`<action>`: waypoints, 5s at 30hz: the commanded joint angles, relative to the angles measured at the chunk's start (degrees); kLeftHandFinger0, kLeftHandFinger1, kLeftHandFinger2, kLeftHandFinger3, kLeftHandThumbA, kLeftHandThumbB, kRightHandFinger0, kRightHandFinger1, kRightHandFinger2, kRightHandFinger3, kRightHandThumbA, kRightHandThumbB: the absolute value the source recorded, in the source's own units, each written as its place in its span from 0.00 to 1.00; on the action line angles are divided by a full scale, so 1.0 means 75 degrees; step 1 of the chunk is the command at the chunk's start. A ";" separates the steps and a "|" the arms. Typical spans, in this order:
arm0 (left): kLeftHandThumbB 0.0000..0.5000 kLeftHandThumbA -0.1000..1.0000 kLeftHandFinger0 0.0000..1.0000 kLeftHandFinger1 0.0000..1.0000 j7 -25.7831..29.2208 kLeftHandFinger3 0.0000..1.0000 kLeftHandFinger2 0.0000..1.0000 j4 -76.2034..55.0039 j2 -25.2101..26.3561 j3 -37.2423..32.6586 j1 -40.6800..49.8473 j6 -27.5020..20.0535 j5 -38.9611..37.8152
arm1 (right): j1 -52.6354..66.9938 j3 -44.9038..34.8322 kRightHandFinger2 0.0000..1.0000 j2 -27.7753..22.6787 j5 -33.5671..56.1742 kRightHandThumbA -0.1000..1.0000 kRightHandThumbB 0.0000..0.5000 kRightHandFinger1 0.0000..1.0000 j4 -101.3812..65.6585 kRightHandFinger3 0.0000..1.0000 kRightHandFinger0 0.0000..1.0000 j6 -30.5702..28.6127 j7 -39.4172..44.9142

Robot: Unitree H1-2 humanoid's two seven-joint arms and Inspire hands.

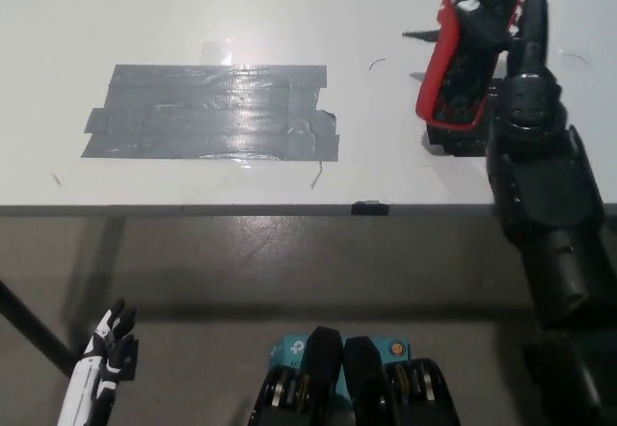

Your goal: The robot first picks the multimeter with right hand and then unfolds the black stand on the back of it using left hand

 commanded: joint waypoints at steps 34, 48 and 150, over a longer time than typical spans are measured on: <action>0.41 0.94 1.00 1.00 -0.0361 1.00 1.00 -0.4493 -0.1097 -0.1182 -0.2821 0.1883 0.0140 | 0.2102 -0.0440 0.72 0.2251 0.8704 0.00 0.36 0.25 -0.7360 0.49 0.00 0.1453 0.1439; 0.46 0.98 1.00 1.00 -0.0399 1.00 1.00 -0.4494 -0.1339 -0.1653 -0.4071 0.2202 0.0744 | 0.3136 0.0516 0.53 0.1651 0.9716 0.00 0.27 0.18 -0.7968 0.38 0.00 0.1453 0.1986; 0.60 1.00 1.00 0.83 0.0452 1.00 0.89 -0.4891 -0.2104 -0.1824 -0.3575 -0.1847 0.3219 | 0.4026 0.0434 0.48 0.0789 1.0895 0.00 0.18 0.07 -0.9134 0.70 0.00 0.0972 0.0643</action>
